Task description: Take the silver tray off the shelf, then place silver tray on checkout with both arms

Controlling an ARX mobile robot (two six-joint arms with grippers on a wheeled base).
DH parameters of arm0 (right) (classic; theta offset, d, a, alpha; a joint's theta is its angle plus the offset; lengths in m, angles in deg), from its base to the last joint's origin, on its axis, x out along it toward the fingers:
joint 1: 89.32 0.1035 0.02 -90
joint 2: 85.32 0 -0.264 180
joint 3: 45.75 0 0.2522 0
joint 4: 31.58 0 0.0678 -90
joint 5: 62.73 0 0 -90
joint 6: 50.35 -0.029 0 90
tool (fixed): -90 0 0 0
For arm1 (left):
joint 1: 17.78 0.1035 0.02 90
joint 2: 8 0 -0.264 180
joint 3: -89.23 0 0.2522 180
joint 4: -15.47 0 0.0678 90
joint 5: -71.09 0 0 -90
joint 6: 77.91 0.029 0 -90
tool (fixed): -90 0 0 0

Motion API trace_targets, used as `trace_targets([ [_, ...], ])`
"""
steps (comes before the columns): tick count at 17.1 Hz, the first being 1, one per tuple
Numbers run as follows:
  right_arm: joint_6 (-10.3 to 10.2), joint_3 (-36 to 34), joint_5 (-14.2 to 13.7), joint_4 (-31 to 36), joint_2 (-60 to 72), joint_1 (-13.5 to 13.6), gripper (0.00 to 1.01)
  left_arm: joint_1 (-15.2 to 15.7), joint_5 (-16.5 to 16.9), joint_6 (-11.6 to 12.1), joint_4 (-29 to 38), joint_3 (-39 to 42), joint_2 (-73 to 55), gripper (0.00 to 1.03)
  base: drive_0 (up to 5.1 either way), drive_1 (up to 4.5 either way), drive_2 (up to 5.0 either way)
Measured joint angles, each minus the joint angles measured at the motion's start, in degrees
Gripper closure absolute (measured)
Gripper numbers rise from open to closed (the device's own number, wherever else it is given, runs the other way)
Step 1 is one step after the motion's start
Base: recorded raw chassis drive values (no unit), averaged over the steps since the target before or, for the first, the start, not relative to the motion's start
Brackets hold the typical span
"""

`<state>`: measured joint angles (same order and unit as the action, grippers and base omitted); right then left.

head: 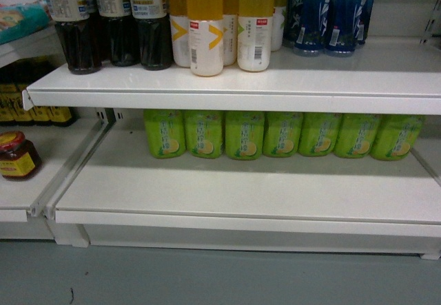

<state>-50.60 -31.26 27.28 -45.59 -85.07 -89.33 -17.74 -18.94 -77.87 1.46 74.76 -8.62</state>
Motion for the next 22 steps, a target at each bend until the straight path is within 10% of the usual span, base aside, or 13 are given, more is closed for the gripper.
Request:
trace_targets([
  [22, 0.0, 0.0, 0.0, -0.2, 0.0, 0.0, 0.03, 0.0, 0.1, 0.0, -0.2, 0.0, 0.0, 0.05, 0.0, 0.00, 0.0],
])
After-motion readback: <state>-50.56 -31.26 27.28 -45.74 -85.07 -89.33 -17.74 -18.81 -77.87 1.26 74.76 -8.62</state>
